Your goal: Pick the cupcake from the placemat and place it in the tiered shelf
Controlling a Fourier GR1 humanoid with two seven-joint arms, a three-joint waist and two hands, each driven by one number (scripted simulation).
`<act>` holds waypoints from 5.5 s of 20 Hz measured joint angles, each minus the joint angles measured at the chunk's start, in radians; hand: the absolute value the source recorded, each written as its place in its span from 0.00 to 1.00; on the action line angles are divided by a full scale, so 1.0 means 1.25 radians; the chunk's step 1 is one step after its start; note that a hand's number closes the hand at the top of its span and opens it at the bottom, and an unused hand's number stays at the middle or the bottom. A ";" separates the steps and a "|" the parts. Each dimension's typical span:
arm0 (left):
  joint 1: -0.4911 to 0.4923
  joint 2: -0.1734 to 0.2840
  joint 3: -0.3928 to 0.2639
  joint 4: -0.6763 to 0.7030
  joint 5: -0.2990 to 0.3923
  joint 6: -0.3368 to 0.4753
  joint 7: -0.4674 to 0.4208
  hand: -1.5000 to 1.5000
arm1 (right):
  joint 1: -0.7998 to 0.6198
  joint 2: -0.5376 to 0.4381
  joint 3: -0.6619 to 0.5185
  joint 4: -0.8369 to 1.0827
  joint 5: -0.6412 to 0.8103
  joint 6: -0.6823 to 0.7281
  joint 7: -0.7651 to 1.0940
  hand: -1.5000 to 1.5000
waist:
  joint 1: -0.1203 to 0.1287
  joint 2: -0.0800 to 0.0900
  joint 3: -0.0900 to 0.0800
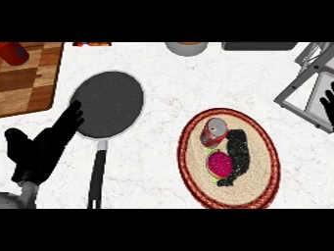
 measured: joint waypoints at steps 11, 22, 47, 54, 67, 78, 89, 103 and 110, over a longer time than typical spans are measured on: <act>-0.066 -0.041 -0.013 0.016 -0.099 0.042 -0.083 0.50 | -0.083 0.007 0.085 0.007 0.029 0.119 -0.038 1.00 | 0.024 0.018 0.014; -0.098 -0.128 -0.025 0.118 -0.169 0.061 -0.157 0.50 | -0.074 0.131 0.037 0.230 0.074 0.144 -0.403 0.00 | 0.015 0.013 0.015; -0.089 -0.164 0.016 0.150 -0.207 0.025 -0.171 0.50 | -0.195 -0.192 0.277 -0.289 0.285 0.460 0.269 0.00 | 0.010 0.006 0.012; -0.081 -0.176 0.048 0.137 -0.233 -0.008 -0.160 0.50 | -0.172 -0.108 0.291 -0.411 0.347 0.495 0.427 0.00 | 0.011 0.008 0.013; -0.093 -0.236 0.107 0.166 -0.298 -0.059 -0.161 0.50 | -0.092 0.055 0.294 -0.489 0.531 0.557 0.491 0.00 | 0.012 0.009 0.013; -0.065 -0.277 0.134 0.127 -0.350 -0.083 -0.139 0.50 | -0.057 0.161 0.291 -0.453 0.649 0.609 0.470 0.00 | 0.012 0.009 0.014; -0.061 -0.307 0.165 0.108 -0.388 -0.111 -0.120 0.50 | -0.028 0.217 0.294 -0.393 0.766 0.641 0.402 0.00 | 0.013 0.009 0.014; -0.082 -0.337 0.214 0.149 -0.414 -0.145 -0.142 0.50 | 0.000 0.266 0.283 -0.303 0.901 0.629 0.306 0.00 | 0.011 0.009 0.013; -0.082 -0.350 0.222 0.141 -0.429 -0.156 -0.132 0.50 | -0.010 0.287 0.256 -0.253 0.936 0.630 0.260 0.00 | 0.012 0.008 0.013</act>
